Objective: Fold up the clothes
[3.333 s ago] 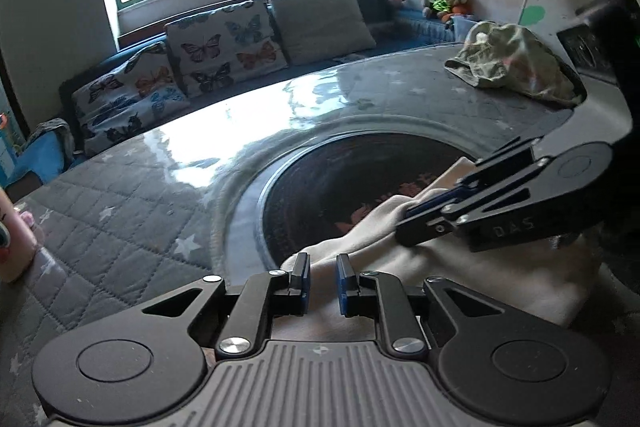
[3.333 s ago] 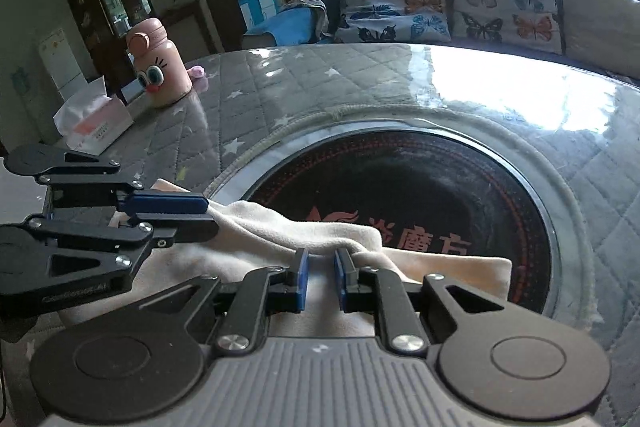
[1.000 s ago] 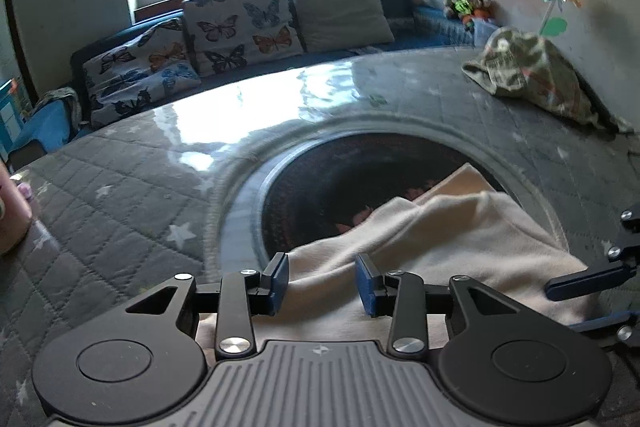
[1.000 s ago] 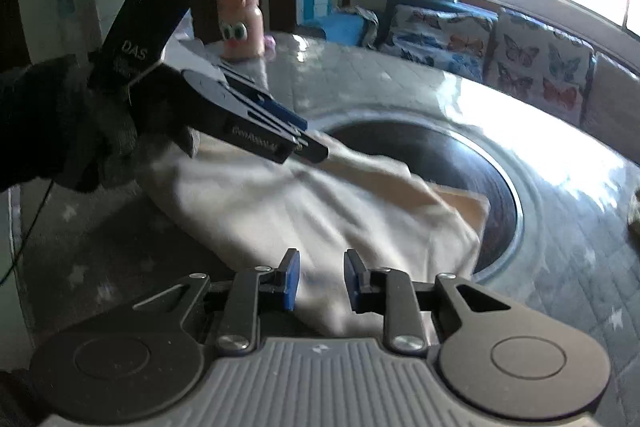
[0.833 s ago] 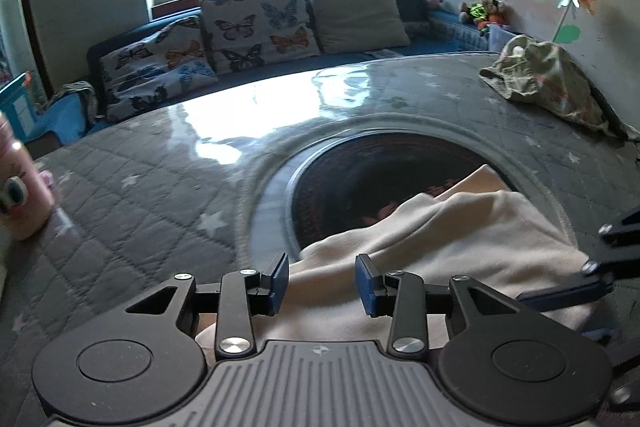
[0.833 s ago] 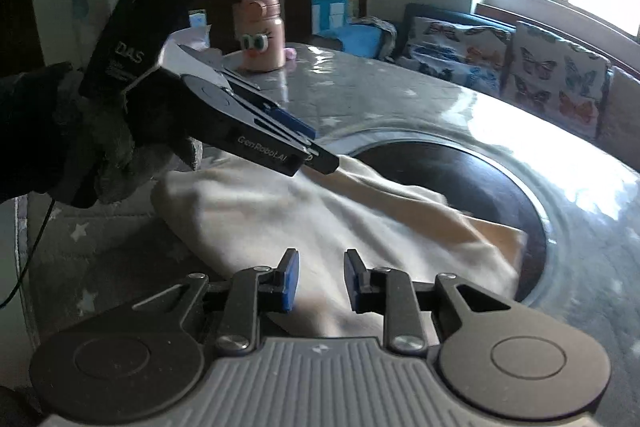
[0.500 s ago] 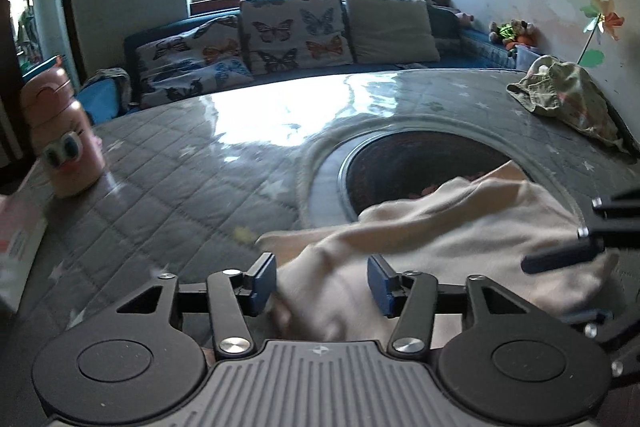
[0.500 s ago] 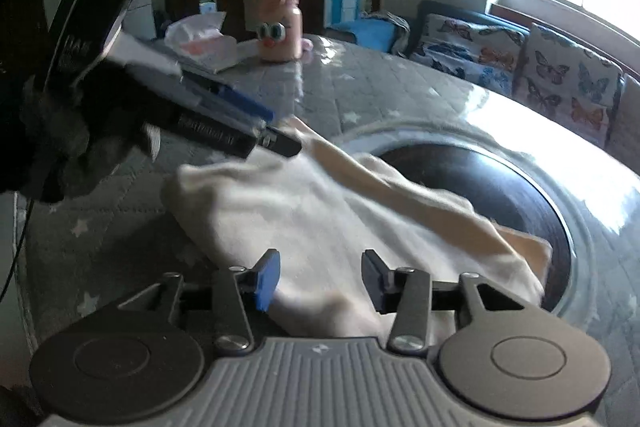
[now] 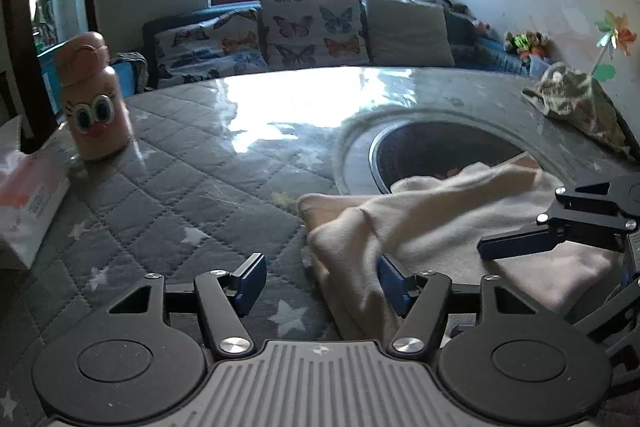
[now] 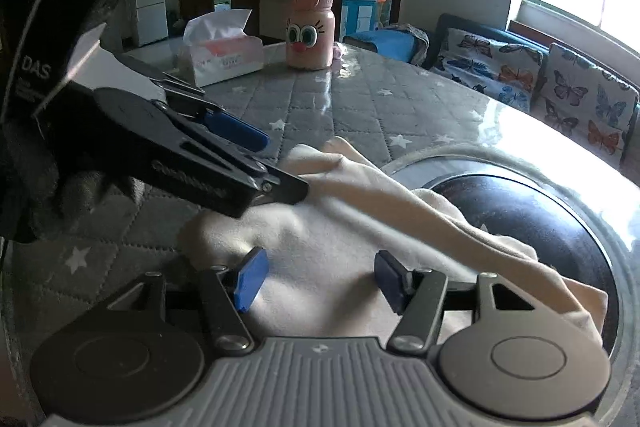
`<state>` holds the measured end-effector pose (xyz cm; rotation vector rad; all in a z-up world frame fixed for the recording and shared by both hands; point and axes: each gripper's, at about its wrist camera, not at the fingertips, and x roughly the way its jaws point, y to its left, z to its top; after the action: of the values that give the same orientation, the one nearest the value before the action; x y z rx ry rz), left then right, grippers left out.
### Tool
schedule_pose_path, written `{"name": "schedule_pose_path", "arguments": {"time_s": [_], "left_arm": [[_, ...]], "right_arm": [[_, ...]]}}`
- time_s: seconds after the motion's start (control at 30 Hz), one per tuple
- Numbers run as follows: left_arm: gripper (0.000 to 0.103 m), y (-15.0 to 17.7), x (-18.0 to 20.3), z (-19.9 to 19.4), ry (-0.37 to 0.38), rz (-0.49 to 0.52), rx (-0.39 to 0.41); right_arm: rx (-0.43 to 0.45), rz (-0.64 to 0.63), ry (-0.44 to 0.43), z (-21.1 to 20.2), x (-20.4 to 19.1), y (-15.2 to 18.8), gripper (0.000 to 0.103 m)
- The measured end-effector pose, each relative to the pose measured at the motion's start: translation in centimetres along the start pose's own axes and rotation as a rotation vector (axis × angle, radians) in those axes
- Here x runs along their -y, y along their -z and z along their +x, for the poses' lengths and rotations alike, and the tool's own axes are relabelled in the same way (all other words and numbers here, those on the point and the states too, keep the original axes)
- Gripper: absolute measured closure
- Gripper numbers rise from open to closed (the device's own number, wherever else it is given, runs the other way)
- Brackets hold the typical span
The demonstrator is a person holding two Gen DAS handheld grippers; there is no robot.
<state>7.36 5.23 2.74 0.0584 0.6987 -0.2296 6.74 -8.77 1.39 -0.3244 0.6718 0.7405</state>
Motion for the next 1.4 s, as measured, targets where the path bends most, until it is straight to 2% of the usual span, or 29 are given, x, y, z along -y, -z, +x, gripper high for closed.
{"name": "schedule_pose_path", "arguments": {"time_s": [0.3,0.53,0.7,0.8,1.03,1.23,1.4], "left_arm": [[0.040,1.5,-0.6,-4.0,0.062,-0.047,0.025],[0.041,3.0,-0.7,-3.4,-0.004,-0.028,-0.031],[0.041,2.2,-0.5,-4.0,0.011,-0.039,0.014],[0.041,1.8,0.3,-3.0,0.017,-0.021,0.006],[0.042,1.7,-0.3,-0.7,-0.049,-0.021,-0.031],[0.043,0.5,-0.1,-1.2,-0.038,-0.040,0.015],[0.043,-0.3,0.2,0.7,-0.052,-0.023,-0.005]], "right_arm": [[0.029,-0.004,-0.033,-0.6,-1.1,-0.4,0.039],[0.012,-0.018,-0.048,0.1,-2.0,0.3,0.040],[0.006,-0.001,-0.061,-0.5,-1.9,0.8,0.039],[0.002,0.009,-0.069,-0.9,-1.8,1.0,0.039],[0.022,0.000,-0.099,-2.4,-1.5,1.0,0.038],[0.053,0.076,-0.049,-3.7,1.4,0.8,0.036],[0.045,0.155,0.028,-4.2,4.6,2.0,0.036]]}}
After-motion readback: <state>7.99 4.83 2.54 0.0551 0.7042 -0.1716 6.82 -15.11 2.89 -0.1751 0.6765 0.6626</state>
